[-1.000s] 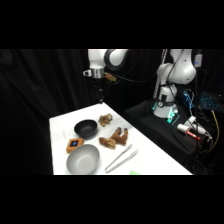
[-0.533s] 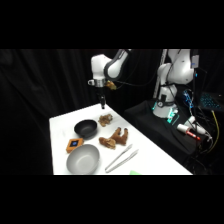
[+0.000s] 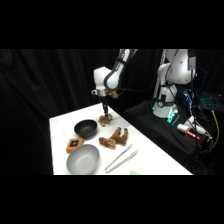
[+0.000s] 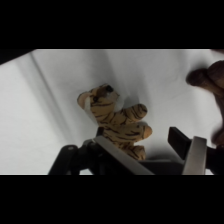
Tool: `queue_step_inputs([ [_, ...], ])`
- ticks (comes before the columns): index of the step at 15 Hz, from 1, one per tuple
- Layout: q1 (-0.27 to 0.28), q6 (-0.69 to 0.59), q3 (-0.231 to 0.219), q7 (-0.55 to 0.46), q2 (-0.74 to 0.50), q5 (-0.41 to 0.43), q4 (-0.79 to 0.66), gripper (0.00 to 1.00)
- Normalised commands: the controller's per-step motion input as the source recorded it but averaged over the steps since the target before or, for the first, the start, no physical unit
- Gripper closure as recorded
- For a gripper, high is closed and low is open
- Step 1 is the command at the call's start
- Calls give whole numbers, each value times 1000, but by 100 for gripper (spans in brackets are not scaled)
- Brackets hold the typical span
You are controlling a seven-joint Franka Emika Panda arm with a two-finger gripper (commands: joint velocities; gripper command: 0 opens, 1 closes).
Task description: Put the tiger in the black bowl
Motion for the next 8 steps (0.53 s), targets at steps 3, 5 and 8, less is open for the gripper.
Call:
queue_step_inputs([
  [3, -171, 351, 168, -202, 249, 156, 28, 0],
  [5, -165, 364, 123, -128, 257, 28, 71, 0],
  [8, -169, 281, 109, -79, 207, -48, 90, 0],
])
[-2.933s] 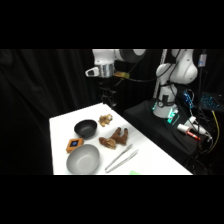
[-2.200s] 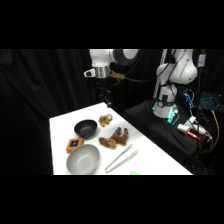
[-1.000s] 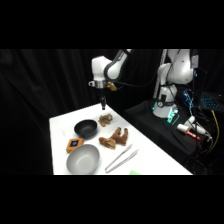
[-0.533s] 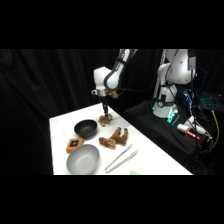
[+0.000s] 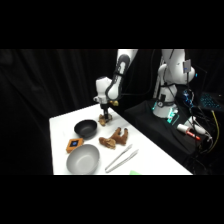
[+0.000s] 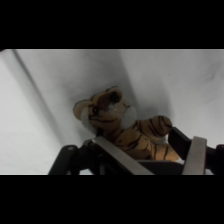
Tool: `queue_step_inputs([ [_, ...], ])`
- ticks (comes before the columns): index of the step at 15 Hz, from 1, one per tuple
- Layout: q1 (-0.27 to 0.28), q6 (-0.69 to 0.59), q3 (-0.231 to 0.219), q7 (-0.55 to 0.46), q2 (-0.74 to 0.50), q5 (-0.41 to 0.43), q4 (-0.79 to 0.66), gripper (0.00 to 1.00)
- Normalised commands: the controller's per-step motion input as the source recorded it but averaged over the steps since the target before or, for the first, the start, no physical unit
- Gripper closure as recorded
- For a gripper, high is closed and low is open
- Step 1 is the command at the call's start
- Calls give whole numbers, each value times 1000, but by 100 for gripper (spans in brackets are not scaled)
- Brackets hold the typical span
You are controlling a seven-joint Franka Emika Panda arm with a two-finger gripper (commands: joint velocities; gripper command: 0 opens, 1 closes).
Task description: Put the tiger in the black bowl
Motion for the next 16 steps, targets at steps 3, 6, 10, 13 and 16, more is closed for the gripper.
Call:
queue_step_inputs([
  [3, -111, 209, 65, -2, 122, -145, 58, 35],
  [6, -41, 137, 7, 54, -11, -203, -1, 59],
  [10, 26, 0, -61, 111, -115, -219, -23, 91],
  [13, 122, -289, -142, 182, -239, -243, -8, 93],
  [16, 130, -571, -105, 135, -409, -211, 16, 93],
])
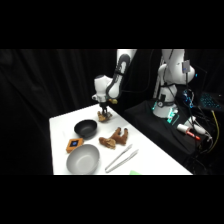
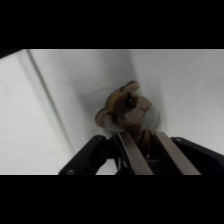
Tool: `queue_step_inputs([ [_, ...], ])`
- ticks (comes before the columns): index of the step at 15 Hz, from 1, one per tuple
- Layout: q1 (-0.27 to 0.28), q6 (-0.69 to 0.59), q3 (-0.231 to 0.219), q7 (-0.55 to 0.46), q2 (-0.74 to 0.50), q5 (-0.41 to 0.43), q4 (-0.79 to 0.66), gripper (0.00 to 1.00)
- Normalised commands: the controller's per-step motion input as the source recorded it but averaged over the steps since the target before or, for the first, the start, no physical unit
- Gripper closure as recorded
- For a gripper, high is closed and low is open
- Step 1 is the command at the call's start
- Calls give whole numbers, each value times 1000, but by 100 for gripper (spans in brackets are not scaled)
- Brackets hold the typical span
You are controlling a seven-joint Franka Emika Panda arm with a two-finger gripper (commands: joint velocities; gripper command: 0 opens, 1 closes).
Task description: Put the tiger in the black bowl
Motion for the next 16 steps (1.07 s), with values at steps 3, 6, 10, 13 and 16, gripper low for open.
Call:
queue_step_inputs([
  [3, 218, -656, -135, 226, -523, -298, 70, 93],
  [6, 200, -544, -29, 201, -384, -230, 206, 93],
  [10, 149, -343, 60, 149, -81, -120, 352, 93],
  [13, 97, -137, 69, 104, 128, -75, 410, 93],
  [16, 49, 0, 46, 57, 261, -41, 432, 93],
])
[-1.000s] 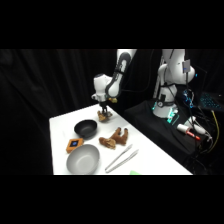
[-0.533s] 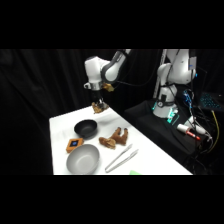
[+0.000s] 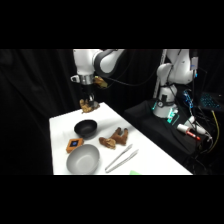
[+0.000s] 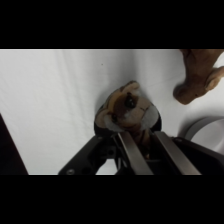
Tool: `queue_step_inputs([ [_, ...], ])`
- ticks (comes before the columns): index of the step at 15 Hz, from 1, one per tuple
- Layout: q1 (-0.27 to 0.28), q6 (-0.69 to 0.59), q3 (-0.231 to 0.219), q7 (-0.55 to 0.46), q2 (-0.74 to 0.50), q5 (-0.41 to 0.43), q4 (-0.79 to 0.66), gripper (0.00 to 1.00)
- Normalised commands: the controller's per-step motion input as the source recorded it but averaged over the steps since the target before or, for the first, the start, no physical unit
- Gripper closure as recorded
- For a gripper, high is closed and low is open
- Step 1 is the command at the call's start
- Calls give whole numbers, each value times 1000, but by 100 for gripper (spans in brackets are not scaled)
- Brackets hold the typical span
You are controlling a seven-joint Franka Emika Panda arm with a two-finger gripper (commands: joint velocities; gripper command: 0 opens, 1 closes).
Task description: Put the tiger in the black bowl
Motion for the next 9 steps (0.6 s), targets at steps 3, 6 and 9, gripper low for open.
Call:
queue_step_inputs([
  [3, 0, 45, 19, 31, 347, -3, 420, 93],
  [6, -50, 46, 34, -21, 346, 78, 375, 94],
  [9, -88, 59, 74, -67, 303, 142, 315, 94],
])
